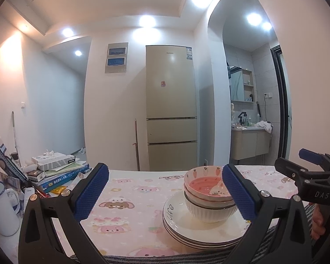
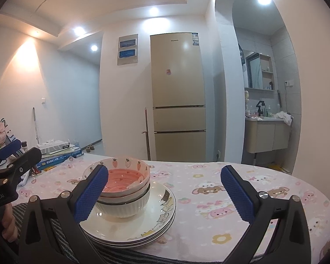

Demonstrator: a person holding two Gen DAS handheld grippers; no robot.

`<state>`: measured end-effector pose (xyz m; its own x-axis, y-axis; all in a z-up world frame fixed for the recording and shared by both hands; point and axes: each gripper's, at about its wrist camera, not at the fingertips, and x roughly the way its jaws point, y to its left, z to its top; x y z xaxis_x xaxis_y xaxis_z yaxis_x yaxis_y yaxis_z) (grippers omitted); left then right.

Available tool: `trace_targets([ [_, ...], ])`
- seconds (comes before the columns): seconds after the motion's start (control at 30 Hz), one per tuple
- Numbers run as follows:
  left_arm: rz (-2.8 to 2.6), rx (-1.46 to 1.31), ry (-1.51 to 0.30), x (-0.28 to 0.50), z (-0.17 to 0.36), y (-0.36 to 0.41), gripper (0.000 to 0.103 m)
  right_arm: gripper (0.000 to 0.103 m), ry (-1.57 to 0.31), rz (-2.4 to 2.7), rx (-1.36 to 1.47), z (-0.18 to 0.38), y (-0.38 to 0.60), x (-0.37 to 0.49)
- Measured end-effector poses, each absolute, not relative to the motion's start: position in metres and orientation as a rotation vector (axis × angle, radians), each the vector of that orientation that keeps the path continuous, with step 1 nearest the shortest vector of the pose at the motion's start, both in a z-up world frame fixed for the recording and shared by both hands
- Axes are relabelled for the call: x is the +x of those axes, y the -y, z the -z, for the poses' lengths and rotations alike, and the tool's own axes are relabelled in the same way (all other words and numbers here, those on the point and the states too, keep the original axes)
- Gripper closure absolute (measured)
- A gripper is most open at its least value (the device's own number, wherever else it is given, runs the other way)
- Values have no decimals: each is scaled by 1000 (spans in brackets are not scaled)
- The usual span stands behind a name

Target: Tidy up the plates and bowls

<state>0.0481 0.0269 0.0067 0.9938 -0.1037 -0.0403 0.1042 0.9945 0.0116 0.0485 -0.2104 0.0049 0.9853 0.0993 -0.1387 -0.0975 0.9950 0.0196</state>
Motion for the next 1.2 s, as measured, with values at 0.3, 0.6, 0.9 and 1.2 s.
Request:
trace_targets([
  [0.3, 101, 15, -56, 52, -6, -27, 0, 0, -136, -99, 9, -5, 210, 47],
  [0.6, 98, 13, -61, 53, -4, -28, 0, 0, -127, -100, -1, -8, 209, 44],
  [0.9, 97, 14, -63, 53, -4, -28, 0, 0, -130, -99, 1, -10, 209, 42],
  [1.2, 96, 18, -56, 53, -2, -27, 0, 0, -130, -99, 1, -10, 209, 42],
])
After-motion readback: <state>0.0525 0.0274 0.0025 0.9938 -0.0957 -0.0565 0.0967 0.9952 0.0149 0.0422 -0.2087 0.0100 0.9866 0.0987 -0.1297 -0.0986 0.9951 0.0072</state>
